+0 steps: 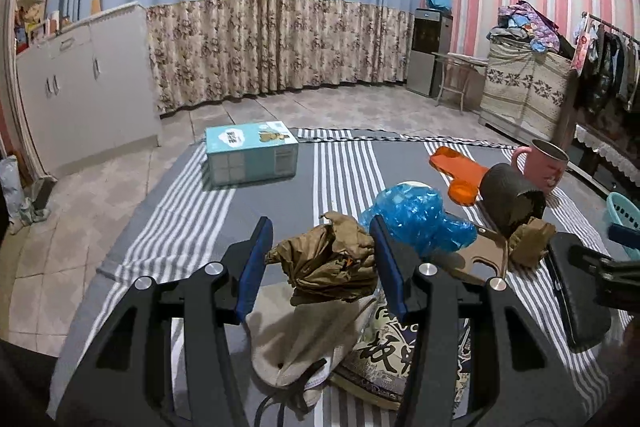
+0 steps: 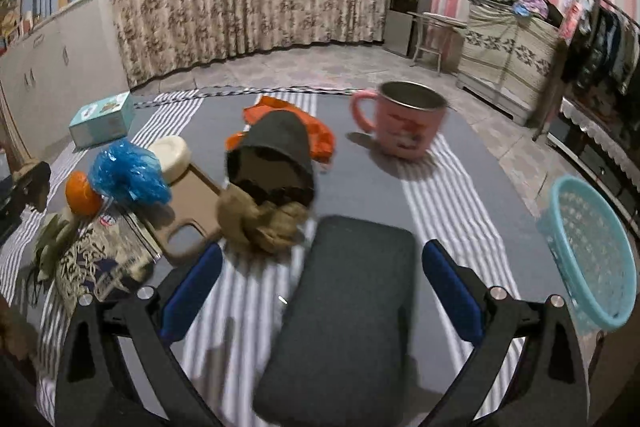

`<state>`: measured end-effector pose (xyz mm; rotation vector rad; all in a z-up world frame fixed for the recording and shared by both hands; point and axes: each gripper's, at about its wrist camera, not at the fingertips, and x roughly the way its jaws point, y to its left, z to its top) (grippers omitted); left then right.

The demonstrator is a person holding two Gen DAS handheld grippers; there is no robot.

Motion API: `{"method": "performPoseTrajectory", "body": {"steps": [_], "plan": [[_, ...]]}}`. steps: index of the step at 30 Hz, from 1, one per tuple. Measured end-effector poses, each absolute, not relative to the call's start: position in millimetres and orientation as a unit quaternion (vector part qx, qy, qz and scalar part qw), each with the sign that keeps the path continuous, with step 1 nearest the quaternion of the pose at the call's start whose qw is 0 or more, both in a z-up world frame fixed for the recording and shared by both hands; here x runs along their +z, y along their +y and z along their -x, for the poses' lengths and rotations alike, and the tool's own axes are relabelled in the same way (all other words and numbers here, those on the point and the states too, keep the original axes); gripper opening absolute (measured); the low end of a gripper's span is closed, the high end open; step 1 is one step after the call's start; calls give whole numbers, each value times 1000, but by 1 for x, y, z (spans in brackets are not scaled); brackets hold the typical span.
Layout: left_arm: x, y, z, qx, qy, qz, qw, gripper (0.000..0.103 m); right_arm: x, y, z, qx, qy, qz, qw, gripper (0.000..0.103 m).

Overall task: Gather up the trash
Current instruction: 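Grasp the brown cloth with the right tool while the left holds the brown paper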

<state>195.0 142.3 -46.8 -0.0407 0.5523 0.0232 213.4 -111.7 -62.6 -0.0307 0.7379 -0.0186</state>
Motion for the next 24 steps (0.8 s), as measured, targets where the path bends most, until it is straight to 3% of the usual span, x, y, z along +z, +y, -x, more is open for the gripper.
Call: {"method": "performPoseTrajectory", "body": {"steps": [2,4,8,12,24], "plan": [[-48,142,-197,4,274,23,961,49,-66,-101,-226,-4,373,20,927,94],[-50,141,-197,-1,276,22,961,49,-70,-91,-238,4,387,26,922,84],[-51,139,-199,-6,280,22,960,49,-86,-83,-254,31,422,16,906,49],[-51,139,-200,-5,279,21,960,49,-80,-84,-248,47,402,23,914,37],[-23,100,-192,-25,268,3,963,49,-22,-188,-182,25,339,1,940,37]]}}
